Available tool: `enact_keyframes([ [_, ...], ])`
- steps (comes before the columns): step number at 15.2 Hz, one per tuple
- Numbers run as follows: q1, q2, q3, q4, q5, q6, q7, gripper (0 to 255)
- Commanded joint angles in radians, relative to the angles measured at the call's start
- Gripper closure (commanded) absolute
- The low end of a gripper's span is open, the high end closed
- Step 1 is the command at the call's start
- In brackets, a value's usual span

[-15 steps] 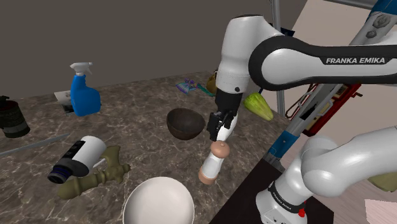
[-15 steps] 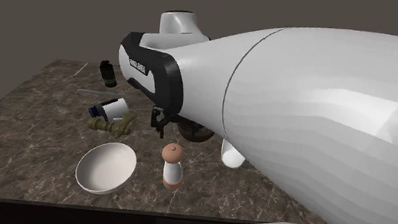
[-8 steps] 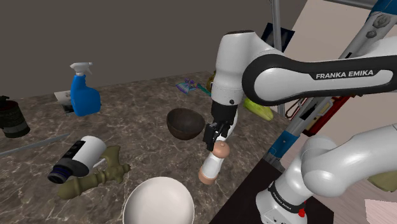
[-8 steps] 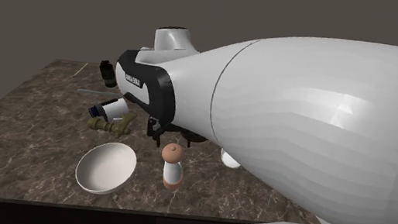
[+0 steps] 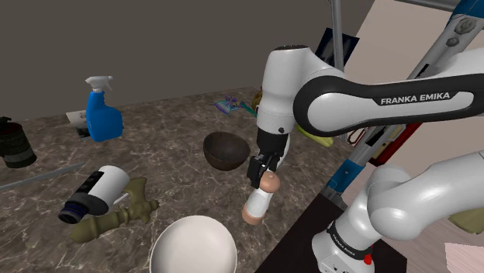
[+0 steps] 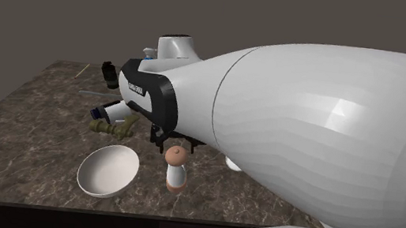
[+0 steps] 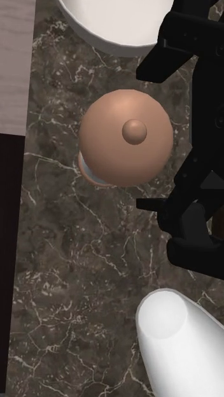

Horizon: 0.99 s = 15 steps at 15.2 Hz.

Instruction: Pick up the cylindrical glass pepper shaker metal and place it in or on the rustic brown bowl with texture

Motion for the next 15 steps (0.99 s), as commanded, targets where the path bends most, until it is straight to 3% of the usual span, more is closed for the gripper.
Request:
enact_keyframes([
  [1,0.0,0.0,0.0,0.0,0.0,0.0,0.0,0],
  [2,0.0,0.0,0.0,0.0,0.0,0.0,0.0,255],
  [11,0.0,0.0,0.0,0.0,0.0,0.0,0.0,255],
  [15,-0.001,-0.017,-0.011,0.042,-0.006,-0.058,0.002,255],
])
